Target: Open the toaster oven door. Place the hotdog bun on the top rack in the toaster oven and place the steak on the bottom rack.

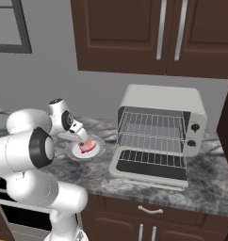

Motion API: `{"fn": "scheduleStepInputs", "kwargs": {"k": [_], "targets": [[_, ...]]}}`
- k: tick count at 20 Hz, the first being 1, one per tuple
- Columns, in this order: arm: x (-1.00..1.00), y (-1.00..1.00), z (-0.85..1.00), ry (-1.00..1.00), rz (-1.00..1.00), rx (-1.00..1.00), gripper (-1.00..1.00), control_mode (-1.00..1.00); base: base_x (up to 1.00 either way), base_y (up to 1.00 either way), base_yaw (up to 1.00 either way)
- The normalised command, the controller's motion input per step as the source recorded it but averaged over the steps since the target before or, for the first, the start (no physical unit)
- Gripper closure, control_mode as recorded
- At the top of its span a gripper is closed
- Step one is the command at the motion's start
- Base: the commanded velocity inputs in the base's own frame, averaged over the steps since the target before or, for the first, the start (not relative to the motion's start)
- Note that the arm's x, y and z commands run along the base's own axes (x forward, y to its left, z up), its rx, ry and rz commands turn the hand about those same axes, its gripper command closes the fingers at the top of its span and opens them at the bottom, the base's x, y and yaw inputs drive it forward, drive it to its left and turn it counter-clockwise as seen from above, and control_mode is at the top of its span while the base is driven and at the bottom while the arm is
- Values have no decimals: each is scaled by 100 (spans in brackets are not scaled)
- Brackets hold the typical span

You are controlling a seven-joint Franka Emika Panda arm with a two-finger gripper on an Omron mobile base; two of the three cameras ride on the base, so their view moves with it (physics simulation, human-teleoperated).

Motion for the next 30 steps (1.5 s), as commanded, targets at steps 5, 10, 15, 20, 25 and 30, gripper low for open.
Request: {"fn": "scheduleStepInputs", "kwargs": {"k": [5, 10, 15, 20, 25, 30], "targets": [[14, -1, -21, 0, 4, 0, -100, -100, 0, 0, 0], [13, -1, -14, 0, 0, -2, -100, -100, 0, 0, 0], [10, -7, -2, 0, 0, -5, -100, -100, 0, 0, 0], [17, -4, -12, 0, 0, -4, -100, -100, 0, 0, 0], [13, -2, -18, 0, 0, -1, -100, -100, 0, 0, 0], [8, -5, -18, 0, 0, 0, -100, -100, 0, 0, 0]]}}
